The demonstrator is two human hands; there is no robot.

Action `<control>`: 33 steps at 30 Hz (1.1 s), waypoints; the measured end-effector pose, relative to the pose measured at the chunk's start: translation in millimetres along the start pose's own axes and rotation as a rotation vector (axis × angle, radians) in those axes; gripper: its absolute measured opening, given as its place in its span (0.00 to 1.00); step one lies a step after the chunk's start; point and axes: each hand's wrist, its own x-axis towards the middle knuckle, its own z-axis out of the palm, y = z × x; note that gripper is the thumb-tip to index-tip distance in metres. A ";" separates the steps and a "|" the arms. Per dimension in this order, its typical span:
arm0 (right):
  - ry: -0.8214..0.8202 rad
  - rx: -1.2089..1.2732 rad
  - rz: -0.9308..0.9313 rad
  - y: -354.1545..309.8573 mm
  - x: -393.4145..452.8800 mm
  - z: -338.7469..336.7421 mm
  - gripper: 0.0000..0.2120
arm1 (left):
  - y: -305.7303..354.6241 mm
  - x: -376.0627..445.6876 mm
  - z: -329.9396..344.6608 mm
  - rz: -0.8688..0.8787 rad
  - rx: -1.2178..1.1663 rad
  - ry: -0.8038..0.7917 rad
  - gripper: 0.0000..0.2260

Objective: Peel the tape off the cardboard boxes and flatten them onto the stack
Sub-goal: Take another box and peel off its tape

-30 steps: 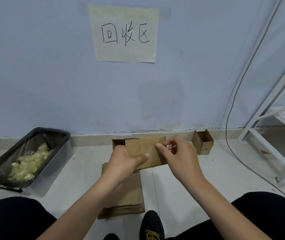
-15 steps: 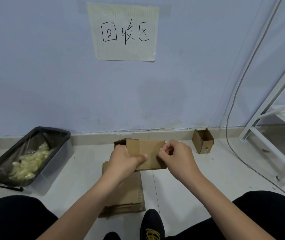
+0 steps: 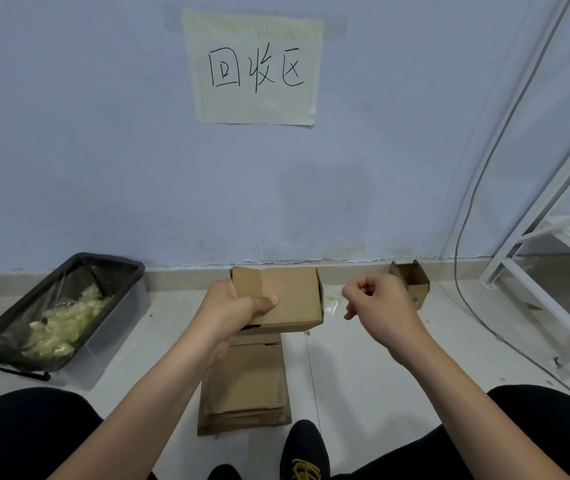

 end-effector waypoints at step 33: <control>-0.087 0.257 0.007 5.1 -4.1 24.5 0.14 | -20.4 -9.7 31.1 0.478 0.732 -0.273 0.32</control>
